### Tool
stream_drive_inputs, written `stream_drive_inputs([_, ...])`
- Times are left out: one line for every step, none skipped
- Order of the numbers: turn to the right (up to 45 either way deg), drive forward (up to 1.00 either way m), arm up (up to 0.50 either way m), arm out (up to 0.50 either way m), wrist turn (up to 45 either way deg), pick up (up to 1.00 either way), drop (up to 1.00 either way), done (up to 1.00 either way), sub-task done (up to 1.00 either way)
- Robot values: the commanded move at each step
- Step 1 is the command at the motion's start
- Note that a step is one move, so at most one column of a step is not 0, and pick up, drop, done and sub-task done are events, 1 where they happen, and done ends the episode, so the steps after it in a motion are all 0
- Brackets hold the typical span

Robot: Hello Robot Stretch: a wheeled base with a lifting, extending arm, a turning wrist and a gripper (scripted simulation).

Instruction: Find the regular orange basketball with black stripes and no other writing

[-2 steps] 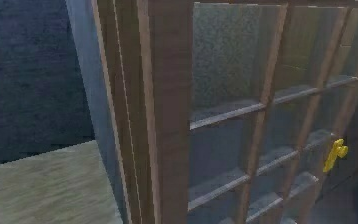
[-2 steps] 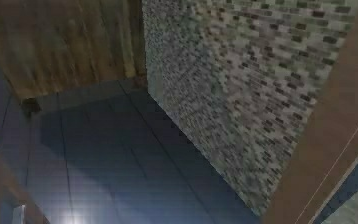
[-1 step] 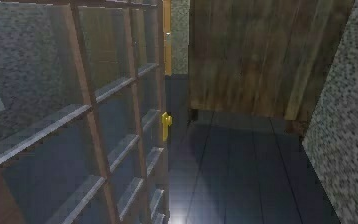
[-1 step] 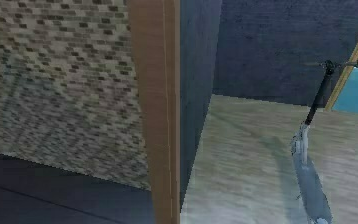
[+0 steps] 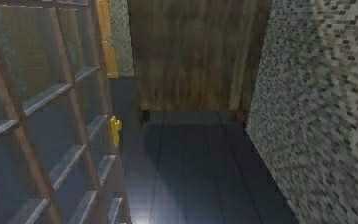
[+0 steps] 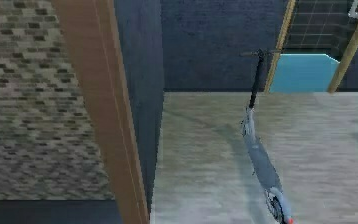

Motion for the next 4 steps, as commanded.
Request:
stream_drive_inputs([0.0, 1.0, 0.0, 0.0, 0.0, 0.0, 0.0, 0.0, 0.0])
stream_drive_inputs([9.0, 0.0, 0.0, 0.0, 0.0, 0.0, 0.0, 0.0, 0.0])
stream_drive_inputs([0.0, 0.2, 0.0, 0.0, 0.0, 0.0, 0.0, 0.0, 0.0])
stream_drive_inputs([-30.0, 0.0, 0.0, 0.0, 0.0, 0.0, 0.0, 0.0, 0.0])
